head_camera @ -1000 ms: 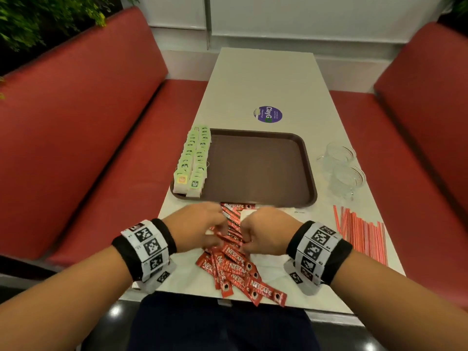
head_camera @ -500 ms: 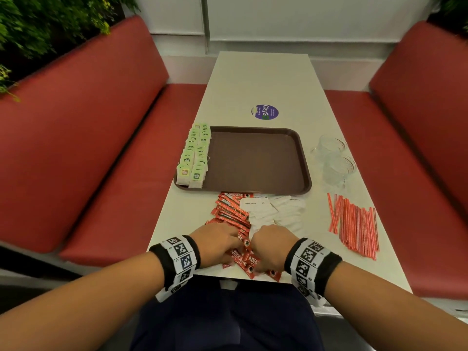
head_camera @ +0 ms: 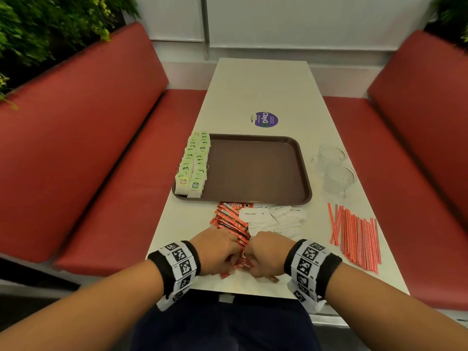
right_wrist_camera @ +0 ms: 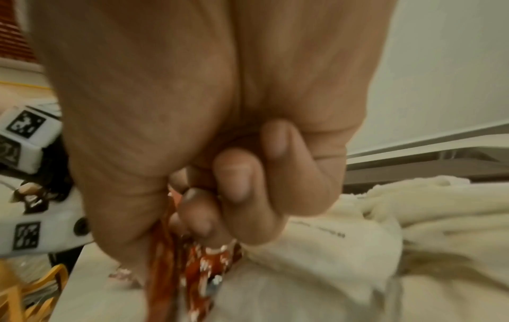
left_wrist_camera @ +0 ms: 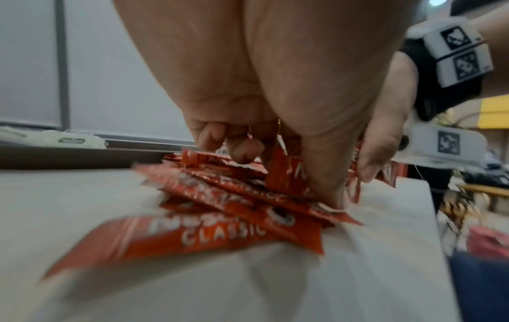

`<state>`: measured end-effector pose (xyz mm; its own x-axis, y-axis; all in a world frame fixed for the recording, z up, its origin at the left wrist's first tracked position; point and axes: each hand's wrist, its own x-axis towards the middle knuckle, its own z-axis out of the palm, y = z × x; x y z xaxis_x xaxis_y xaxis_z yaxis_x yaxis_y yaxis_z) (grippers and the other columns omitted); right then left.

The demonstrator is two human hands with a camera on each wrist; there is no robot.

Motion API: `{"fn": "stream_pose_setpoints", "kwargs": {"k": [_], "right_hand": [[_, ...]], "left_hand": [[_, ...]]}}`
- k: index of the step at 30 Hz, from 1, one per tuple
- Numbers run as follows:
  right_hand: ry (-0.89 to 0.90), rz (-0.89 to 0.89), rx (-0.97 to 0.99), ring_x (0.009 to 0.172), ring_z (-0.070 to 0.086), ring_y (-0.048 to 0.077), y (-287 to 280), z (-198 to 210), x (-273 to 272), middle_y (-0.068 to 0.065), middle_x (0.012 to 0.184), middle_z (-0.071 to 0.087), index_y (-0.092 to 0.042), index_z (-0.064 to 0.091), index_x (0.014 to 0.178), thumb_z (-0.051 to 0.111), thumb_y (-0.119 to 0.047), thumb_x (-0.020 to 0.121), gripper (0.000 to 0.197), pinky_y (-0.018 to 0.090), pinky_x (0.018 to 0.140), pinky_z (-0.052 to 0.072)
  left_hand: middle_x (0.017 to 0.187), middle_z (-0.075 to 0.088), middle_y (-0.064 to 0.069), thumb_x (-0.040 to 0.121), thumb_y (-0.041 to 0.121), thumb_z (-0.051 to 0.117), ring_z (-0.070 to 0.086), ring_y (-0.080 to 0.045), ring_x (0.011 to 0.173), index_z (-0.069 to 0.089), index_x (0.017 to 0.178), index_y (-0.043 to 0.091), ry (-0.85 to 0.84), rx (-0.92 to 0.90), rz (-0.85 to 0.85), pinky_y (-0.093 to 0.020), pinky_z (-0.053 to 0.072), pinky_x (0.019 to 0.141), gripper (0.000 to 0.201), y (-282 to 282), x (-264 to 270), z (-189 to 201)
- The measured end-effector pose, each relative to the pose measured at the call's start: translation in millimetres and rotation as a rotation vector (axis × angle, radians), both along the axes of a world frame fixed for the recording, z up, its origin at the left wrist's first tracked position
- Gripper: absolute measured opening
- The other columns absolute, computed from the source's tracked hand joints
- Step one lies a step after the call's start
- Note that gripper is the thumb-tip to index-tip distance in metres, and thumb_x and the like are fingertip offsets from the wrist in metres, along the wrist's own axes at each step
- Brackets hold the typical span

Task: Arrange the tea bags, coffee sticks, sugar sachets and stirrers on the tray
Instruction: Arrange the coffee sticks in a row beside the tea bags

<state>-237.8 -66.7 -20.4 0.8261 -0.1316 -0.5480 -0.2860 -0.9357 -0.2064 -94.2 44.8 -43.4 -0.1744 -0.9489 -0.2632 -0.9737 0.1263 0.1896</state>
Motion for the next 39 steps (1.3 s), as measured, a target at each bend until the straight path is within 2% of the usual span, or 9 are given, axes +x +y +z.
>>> {"fn": "stream_pose_setpoints", "kwargs": {"k": [4,9,11,14,18,23,32,36,39], "right_hand": [[-0.090,-0.083,0.084,0.064,0.049,0.019,-15,8,4,-0.003,0.065,0.051,-0.021,0.046,0.066,0.063,-0.026,0.086,0.026,0.030,0.059,0.042],[-0.232,-0.272,0.150,0.070,0.046,0.021,-44,11,14,0.000,0.076,0.048,-0.025,0.035,0.080,0.045,-0.006,0.091,0.024,0.036,0.062,0.041],[-0.277,-0.295,0.200,0.068,0.049,0.018,-50,14,18,0.001,0.078,0.055,-0.022,0.041,0.091,0.049,-0.016,0.093,0.010,0.038,0.064,0.043],[-0.389,-0.240,0.161,0.075,0.059,0.017,-54,14,23,-0.003,0.084,0.066,-0.027,0.054,0.102,0.058,-0.037,0.092,0.015,0.037,0.069,0.051],[-0.513,-0.219,0.140,0.090,0.059,0.014,-65,10,31,-0.008,0.100,0.065,-0.026,0.063,0.109,0.059,-0.035,0.097,0.015,0.033,0.078,0.048],[-0.509,-0.227,0.146,0.094,0.057,0.014,-73,6,43,-0.007,0.105,0.059,-0.020,0.063,0.109,0.055,-0.029,0.100,0.015,0.032,0.084,0.047],[-0.582,-0.309,0.219,0.078,0.057,0.009,-85,0,66,-0.011,0.086,0.059,-0.024,0.063,0.094,0.058,-0.026,0.095,0.005,0.032,0.071,0.050],[-0.651,-0.378,0.259,0.076,0.058,0.006,-97,2,76,-0.009,0.087,0.061,-0.023,0.061,0.103,0.059,-0.026,0.096,0.008,0.029,0.069,0.050],[-0.687,-0.496,0.332,0.059,0.051,0.005,-111,7,84,-0.005,0.078,0.059,-0.024,0.046,0.110,0.054,-0.022,0.098,0.014,0.023,0.057,0.043]], "left_hand": [[0.086,0.060,0.013,0.084,0.043,0.069,0.051,-0.007,0.082,0.057,0.084,0.029,0.165,-0.038,0.129,-0.024,0.039,0.073,0.018,-5,9,7],[0.097,0.064,0.014,0.087,0.043,0.069,0.055,-0.005,0.088,0.064,0.103,0.032,0.234,-0.086,0.268,-0.023,0.044,0.077,0.019,-19,31,20],[0.097,0.065,0.014,0.088,0.042,0.068,0.057,-0.005,0.089,0.067,0.104,0.031,0.247,-0.150,0.300,-0.025,0.046,0.079,0.020,-24,40,24],[0.093,0.064,0.014,0.088,0.042,0.069,0.057,-0.005,0.087,0.067,0.098,0.029,0.270,-0.233,0.354,-0.025,0.047,0.079,0.016,-30,48,29],[0.087,0.060,0.018,0.090,0.043,0.066,0.051,-0.001,0.083,0.070,0.100,0.027,0.319,-0.268,0.353,-0.021,0.042,0.078,0.019,-36,58,29],[0.097,0.066,0.015,0.095,0.039,0.060,0.050,-0.006,0.093,0.073,0.108,0.028,0.244,-0.224,0.288,-0.030,0.044,0.088,0.021,-46,77,24],[0.093,0.065,0.009,0.095,0.036,0.060,0.052,-0.012,0.093,0.070,0.103,0.023,0.170,-0.195,0.293,-0.026,0.037,0.078,0.018,-82,85,27],[0.094,0.062,0.010,0.096,0.033,0.058,0.047,-0.009,0.091,0.068,0.108,0.027,0.115,-0.120,0.314,-0.027,0.037,0.080,0.017,-97,102,40],[0.095,0.064,0.009,0.097,0.030,0.057,0.054,-0.011,0.088,0.069,0.109,0.027,0.105,-0.163,0.449,-0.030,0.043,0.081,0.017,-122,132,57]]}}
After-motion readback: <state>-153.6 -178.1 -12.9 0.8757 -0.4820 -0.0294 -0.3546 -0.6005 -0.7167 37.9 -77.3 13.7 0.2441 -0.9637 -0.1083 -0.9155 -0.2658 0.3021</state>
